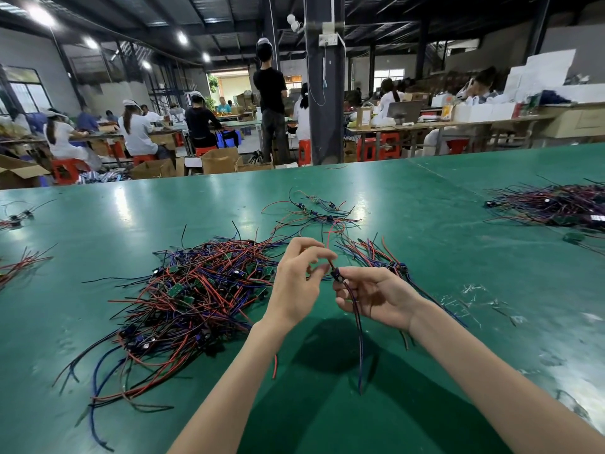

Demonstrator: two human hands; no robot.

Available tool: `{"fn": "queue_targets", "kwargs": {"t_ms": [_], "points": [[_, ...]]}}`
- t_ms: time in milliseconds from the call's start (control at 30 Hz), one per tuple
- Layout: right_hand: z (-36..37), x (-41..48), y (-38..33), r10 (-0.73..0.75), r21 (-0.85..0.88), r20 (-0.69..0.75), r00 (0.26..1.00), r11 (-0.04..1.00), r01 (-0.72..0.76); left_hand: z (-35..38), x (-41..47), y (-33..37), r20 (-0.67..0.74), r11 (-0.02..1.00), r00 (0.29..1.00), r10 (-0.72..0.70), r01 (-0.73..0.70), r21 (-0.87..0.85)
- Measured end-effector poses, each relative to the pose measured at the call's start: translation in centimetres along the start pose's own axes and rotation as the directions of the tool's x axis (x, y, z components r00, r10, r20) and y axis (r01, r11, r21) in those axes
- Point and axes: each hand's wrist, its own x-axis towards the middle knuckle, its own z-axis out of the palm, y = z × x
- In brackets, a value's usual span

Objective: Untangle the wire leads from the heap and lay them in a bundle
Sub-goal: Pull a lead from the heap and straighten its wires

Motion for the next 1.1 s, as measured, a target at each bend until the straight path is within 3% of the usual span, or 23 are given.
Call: {"fn": "queue_targets", "kwargs": {"t_ms": [67,133,167,233,467,700,1100], "points": [[0.1,0.0,0.0,-0.019,-0.082,-0.030,0.999,0.996,0.017,0.5,0.1,0.0,-0.008,0.972,0.977,-0.212,0.210,-0.107],[0.2,0.0,0.1,-0.024,-0.187,-0.032,0.999,0.982,0.017,0.8,0.3,0.0,0.095,0.831,0.881,-0.464,0.470,-0.297],[0.2,0.0,0.3,-0.021,-0.238,-0.023,1.000,0.971,0.015,1.0,0.3,0.0,0.176,0.738,0.820,-0.544,0.568,-0.365],[0.3,0.0,0.6,-0.023,-0.310,-0.014,1.000,0.951,0.017,1.1,0.1,-0.1,0.282,0.659,0.759,-0.587,0.650,-0.379],[0.2,0.2,1.1,-0.049,-0.406,-0.065,0.997,0.914,0.018,0.8,-0.2,-0.6,0.382,0.458,0.711,-0.590,0.685,-0.567],[0.2,0.2,1.0,-0.084,-0.403,-0.090,0.992,0.914,0.041,0.8,-0.1,-0.9,0.415,0.413,0.697,-0.585,0.696,-0.587],[0.6,0.0,1.1,-0.134,-0.513,-0.114,0.984,0.856,0.057,0.7,-0.1,-0.9,0.322,0.502,0.759,-0.566,0.627,-0.596]]}}
